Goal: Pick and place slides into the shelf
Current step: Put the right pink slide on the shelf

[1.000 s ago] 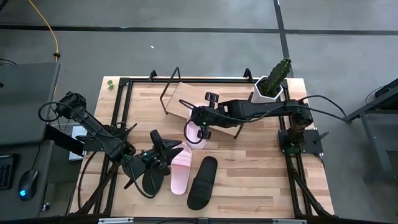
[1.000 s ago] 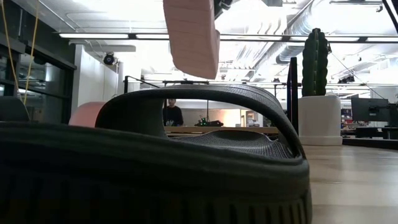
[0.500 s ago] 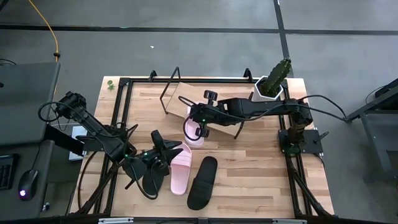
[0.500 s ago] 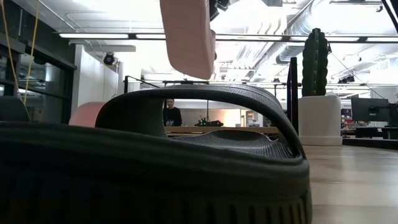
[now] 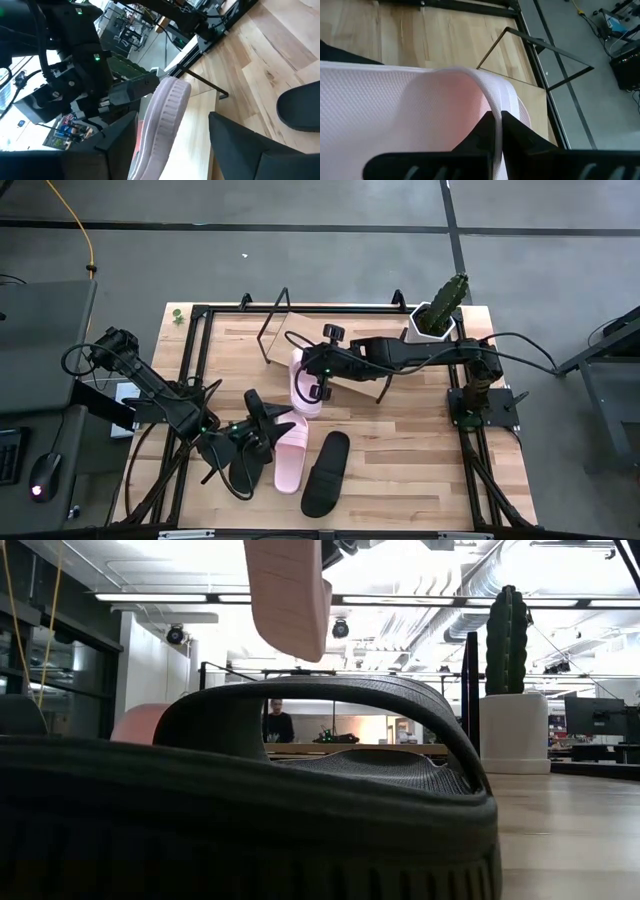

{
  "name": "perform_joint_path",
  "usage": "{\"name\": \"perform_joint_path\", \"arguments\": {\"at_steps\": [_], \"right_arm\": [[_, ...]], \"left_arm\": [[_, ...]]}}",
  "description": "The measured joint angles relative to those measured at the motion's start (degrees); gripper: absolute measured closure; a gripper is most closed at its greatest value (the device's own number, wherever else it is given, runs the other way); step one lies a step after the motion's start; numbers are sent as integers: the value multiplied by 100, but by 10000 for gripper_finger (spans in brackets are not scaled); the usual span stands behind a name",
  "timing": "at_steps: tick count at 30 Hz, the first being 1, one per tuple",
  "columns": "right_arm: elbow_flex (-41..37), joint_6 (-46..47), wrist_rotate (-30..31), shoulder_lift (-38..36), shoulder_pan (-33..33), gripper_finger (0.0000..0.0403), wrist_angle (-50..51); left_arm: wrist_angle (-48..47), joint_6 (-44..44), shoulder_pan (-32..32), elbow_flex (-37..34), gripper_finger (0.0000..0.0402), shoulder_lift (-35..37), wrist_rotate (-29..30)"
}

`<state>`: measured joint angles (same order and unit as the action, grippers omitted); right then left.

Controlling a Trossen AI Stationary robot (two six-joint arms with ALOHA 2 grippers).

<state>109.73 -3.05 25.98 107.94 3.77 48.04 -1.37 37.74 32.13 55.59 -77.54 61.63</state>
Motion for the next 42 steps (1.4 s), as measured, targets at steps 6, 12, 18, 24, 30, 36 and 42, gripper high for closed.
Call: {"name": "perform_joint_path", "arguments": {"at_steps": [6,12,18,24,30,36,42], "right_arm": [[2,-4,-172,0,2,400,-170],[2,-65,-254,0,29,400,-243],[2,-198,-308,0,89,400,-367],[2,-323,-433,0,116,400,-579],[2,-332,-481,0,116,400,-617],[4,-341,-479,0,116,400,-615],[4,-343,-475,0,114,400,-602]], "left_arm": [[-22,-215,-239,0,178,-6,-83],[-17,-221,-331,0,181,-57,-189],[2,-221,-327,0,181,-61,-206],[4,-244,-331,0,181,-61,-208],[137,-257,-336,0,181,-61,-210],[140,-304,-377,0,182,-61,-211],[132,-217,-375,0,238,-61,-370]]}}
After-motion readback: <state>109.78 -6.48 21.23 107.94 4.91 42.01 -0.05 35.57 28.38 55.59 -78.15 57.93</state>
